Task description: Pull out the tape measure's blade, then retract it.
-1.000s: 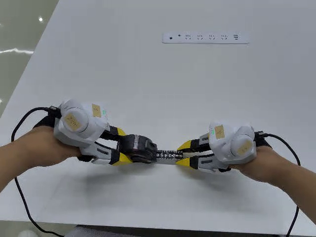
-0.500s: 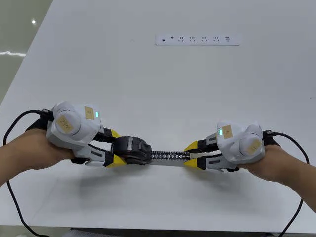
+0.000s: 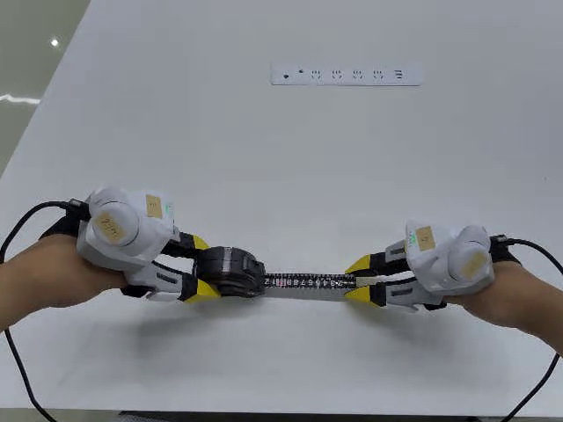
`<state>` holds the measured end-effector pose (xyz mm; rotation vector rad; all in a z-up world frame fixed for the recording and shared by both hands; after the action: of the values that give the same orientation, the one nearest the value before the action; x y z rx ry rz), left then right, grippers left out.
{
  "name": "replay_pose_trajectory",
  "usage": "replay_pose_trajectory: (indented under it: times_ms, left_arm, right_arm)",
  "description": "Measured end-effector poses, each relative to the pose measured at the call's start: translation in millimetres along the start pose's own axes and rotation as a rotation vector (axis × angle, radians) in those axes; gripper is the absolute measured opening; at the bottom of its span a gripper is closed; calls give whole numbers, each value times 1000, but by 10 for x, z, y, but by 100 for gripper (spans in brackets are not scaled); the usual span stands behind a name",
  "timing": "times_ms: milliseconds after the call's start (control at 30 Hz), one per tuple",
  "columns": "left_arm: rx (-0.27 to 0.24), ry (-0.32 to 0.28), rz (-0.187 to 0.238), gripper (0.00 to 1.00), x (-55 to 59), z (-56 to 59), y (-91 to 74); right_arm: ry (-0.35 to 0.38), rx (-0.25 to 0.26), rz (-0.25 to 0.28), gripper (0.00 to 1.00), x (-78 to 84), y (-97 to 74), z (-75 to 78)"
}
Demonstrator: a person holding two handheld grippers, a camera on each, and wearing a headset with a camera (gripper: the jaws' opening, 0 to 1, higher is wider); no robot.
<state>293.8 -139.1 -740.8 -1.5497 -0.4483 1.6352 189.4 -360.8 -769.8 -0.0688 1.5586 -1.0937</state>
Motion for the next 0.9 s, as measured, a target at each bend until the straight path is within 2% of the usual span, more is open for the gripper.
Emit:
replay_pose_trajectory:
  times_ms: [900]
  left_arm:
    - [0, -8, 1, 29, -16, -2, 13]
  right_arm:
    - [32, 44, -64, 13, 349, -398, 63]
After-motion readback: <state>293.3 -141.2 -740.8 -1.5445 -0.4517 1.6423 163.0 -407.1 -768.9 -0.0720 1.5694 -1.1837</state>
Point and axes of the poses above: the centre of the closed fingertips' face, and the gripper's own axes: y roughly forward along the fingers, z roughly to its right, x roughly out of its underside, the point moved 6 cm from there along -y, roughly backward along the fingers, and after that the axes turned 8 degrees about x, right-handed, at the moved point
